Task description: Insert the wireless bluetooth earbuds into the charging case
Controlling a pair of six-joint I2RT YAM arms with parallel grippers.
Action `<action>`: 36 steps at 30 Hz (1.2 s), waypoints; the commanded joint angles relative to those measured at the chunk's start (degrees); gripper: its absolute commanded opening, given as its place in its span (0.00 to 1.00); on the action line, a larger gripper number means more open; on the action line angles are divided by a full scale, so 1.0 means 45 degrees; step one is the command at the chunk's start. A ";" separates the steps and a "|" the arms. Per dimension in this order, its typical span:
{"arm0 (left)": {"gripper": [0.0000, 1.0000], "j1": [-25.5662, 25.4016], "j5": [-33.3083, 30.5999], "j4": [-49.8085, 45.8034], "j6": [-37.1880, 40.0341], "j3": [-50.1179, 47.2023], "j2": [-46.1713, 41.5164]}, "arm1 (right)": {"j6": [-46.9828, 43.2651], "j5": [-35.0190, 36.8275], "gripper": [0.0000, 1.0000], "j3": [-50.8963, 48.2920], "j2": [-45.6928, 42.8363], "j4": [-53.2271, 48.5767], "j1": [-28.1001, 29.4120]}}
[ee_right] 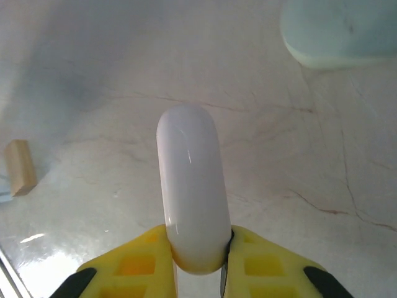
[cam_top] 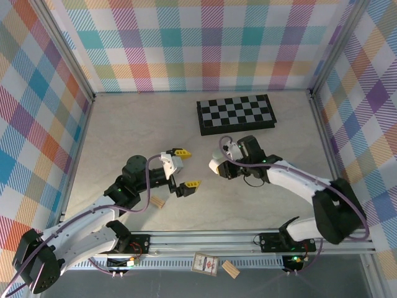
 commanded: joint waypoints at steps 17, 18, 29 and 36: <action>1.00 0.0240 -0.4618 -0.0473 -0.0437 -0.0398 -0.0051 | 0.0214 0.2746 0.78 0.0429 -0.1131 -0.0027 -0.0311; 1.00 0.0338 -0.5471 -0.0314 -0.0580 -0.0592 -0.0218 | -0.0157 0.3162 0.81 0.0254 -0.1618 0.0130 -0.0340; 1.00 0.3740 -0.9303 0.1845 -0.1516 -0.3330 -0.0899 | -0.4379 0.5819 0.99 -0.3015 -0.5217 0.4029 -0.3627; 1.00 0.6010 -0.8566 0.4648 -0.1820 -0.3784 0.2040 | -0.3972 0.4653 1.00 -0.4363 -0.3404 0.8450 -0.6060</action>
